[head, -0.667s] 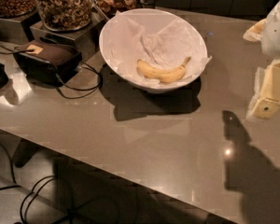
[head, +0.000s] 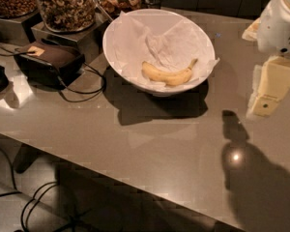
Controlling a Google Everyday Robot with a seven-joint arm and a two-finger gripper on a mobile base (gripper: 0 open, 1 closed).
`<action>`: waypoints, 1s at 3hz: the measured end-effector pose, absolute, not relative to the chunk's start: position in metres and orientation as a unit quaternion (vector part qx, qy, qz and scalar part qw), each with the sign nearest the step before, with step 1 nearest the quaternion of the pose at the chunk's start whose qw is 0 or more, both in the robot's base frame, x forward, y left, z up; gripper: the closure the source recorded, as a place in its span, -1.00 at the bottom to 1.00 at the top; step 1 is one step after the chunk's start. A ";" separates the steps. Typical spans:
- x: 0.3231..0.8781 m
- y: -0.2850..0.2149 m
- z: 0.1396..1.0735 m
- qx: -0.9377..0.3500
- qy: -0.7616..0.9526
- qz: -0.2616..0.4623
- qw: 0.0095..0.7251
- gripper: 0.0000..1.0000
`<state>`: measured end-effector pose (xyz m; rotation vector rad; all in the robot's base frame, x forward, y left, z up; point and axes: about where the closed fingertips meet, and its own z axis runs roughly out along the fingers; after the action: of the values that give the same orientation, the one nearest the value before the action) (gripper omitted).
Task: Pick banana from white bowl
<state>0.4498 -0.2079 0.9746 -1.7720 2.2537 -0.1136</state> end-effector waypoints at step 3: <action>0.489 -0.173 0.983 -0.620 0.772 -0.043 0.133 -1.00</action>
Offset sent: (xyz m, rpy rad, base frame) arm 0.0226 0.0255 -0.0044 -0.1035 0.0897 0.0374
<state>0.4895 -0.1732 0.9833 -1.7978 2.2391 -0.1250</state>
